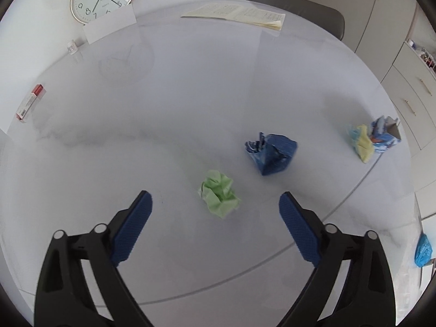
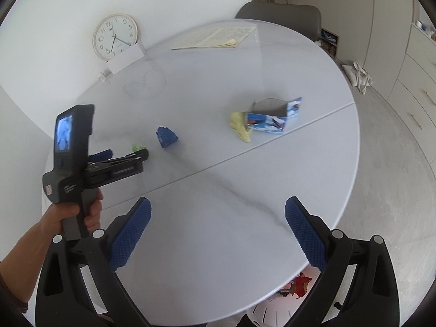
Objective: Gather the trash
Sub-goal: 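Return to the table and grasp the green tissue with the left tool, then grasp the blue crumpled paper with the right tool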
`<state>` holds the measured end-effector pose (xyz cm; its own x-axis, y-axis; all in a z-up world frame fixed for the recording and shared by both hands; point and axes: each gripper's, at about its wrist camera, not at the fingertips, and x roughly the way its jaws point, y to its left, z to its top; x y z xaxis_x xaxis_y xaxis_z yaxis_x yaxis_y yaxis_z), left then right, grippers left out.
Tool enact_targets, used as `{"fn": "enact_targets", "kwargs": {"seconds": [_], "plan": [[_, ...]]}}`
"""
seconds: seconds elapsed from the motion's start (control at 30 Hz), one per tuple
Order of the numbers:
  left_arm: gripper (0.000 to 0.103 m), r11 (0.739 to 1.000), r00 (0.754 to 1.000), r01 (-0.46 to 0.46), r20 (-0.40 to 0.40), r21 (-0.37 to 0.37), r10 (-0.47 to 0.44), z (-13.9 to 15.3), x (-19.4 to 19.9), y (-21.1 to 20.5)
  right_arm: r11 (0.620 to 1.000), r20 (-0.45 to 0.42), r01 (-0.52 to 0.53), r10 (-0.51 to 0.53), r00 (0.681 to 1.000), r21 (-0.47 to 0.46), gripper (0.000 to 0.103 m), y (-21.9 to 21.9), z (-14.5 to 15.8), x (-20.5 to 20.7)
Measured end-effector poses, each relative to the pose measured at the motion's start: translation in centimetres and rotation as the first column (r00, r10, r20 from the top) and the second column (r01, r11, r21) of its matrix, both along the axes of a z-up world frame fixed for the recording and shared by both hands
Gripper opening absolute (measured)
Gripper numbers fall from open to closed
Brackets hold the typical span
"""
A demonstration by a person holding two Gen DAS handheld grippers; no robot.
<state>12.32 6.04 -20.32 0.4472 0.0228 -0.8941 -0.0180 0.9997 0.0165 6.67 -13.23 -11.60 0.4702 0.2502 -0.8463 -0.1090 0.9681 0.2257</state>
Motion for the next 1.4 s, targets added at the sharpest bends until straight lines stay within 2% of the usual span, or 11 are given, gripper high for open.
{"fn": "enact_targets", "kwargs": {"seconds": [0.2,0.27,0.37,0.5,0.7,0.8,0.9,1.0,1.07,1.2,1.4], "plan": [[0.065,0.999,0.999,0.008,-0.040,-0.054,-0.010,-1.9,1.4,0.8,1.000,-0.026,-0.021,0.021,0.999,-0.012,0.098,2.4,-1.0,1.5],[0.050,0.998,0.998,0.019,-0.051,-0.060,-0.022,-2.4,1.5,0.7,1.000,-0.035,-0.025,0.025,0.999,-0.013,0.098,2.9,-1.3,1.9],[0.038,0.998,0.999,0.022,-0.041,-0.057,-0.025,-2.4,1.5,0.8,0.999,-0.045,-0.038,0.037,0.998,-0.018,0.098,3.7,-1.8,2.6],[0.035,0.996,0.999,0.007,-0.047,-0.087,-0.011,-2.0,1.7,1.4,0.997,-0.041,-0.072,0.071,0.997,-0.033,0.098,5.1,-2.2,4.1],[0.035,0.996,0.999,-0.027,-0.028,-0.086,0.024,0.3,0.2,3.1,0.987,-0.061,-0.153,0.149,0.987,-0.053,0.098,9.1,-4.1,8.7],[0.035,0.997,0.999,-0.047,-0.018,-0.061,0.046,1.6,-0.8,4.0,0.979,-0.089,-0.193,0.187,0.978,-0.066,0.098,11.7,-5.8,11.7],[0.035,0.997,0.998,-0.056,-0.015,-0.053,0.055,2.7,-1.8,4.8,0.966,-0.123,-0.237,0.224,0.967,-0.102,0.089,14.1,-7.6,14.6],[0.035,0.997,0.998,-0.067,-0.014,-0.045,0.066,3.3,-2.8,5.5,0.958,-0.148,-0.263,0.245,0.958,-0.116,0.080,15.6,-8.6,15.9],[0.035,0.995,0.997,-0.081,-0.021,-0.057,0.080,3.4,-3.5,6.2,0.947,-0.164,-0.281,0.256,0.953,-0.156,0.071,16.6,-9.3,16.4],[0.035,0.994,0.995,-0.094,-0.033,-0.057,0.092,3.3,-4.2,6.8,0.929,-0.187,-0.311,0.275,0.943,-0.202,0.034,17.4,-10.2,16.4],[0.035,0.997,0.998,-0.060,-0.023,-0.045,0.059,4.0,-4.7,6.2,0.935,-0.165,-0.310,0.283,0.945,-0.172,0.031,16.1,-9.2,15.2]]}}
